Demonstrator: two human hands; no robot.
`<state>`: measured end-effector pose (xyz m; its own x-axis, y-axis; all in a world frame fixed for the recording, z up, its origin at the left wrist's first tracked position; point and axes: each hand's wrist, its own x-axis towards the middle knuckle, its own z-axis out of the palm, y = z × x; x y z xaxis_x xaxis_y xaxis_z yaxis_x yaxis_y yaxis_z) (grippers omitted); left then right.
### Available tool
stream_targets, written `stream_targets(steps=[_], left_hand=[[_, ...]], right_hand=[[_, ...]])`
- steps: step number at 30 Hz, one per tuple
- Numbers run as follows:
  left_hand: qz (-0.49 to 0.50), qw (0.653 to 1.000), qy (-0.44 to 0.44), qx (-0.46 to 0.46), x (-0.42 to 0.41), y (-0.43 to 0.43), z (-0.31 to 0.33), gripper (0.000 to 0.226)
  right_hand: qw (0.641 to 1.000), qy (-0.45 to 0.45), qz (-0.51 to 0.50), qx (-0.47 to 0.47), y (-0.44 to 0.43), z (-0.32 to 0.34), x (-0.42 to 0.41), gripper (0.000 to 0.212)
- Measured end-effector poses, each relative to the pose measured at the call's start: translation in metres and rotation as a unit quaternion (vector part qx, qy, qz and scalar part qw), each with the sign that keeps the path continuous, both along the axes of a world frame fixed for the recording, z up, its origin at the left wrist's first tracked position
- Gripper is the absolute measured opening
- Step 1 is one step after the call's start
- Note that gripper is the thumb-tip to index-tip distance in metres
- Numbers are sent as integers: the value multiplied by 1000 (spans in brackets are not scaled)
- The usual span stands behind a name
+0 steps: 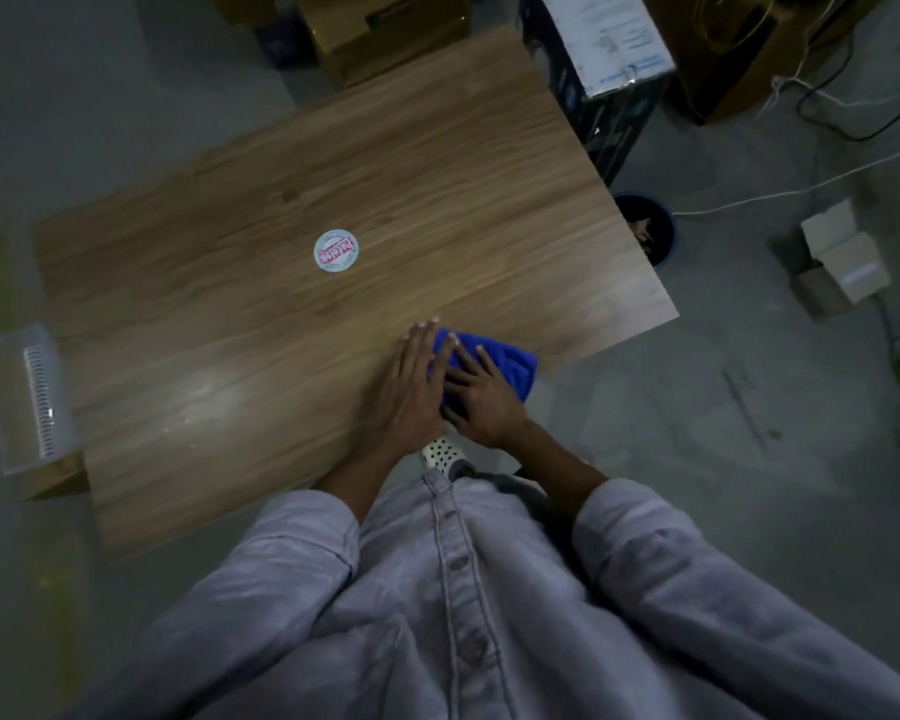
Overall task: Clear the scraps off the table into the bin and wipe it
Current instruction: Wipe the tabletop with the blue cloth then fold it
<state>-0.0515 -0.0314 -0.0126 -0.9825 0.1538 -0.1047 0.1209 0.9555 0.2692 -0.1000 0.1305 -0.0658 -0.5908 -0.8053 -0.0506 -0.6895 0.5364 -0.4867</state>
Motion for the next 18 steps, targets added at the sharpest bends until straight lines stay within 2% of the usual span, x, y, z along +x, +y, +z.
stream_targets(steps=[2,4,5,7,9,10,11,13,14,16,18], left_hand=[[-32,999,18,-3,-4,10,7,100],[-19,1000,15,-9,-6,17,11,98],[-14,1000,7,-10,-5,18,12,98],[-3,1000,-13,-5,-2,16,10,99],[11,999,-36,8,3,10,6,100],[17,999,-45,14,6,7,4,101],[25,998,-53,17,8,5,3,101],[43,997,-56,20,9,5,2,93],[55,997,-50,29,8,4,3,89],[68,996,-43,48,3,3,3,89],[41,997,-50,49,-2,1,6,90]], right_hand=[[999,35,1,6,18,-1,-27,50],[993,28,-118,5,47,-3,-51,54],[978,12,-207,0,65,-3,-63,56],[926,-19,-378,-3,87,2,-76,59],[881,-34,-472,0,78,8,-73,60],[882,-29,-470,-3,65,9,-67,60],[906,-21,-423,-6,48,9,-57,60],[973,-31,-228,-23,19,5,-37,59],[989,-43,-134,-34,10,4,-28,59],[994,-98,-36,-35,2,8,-20,54],[983,-180,-20,-30,1,26,-22,45]])
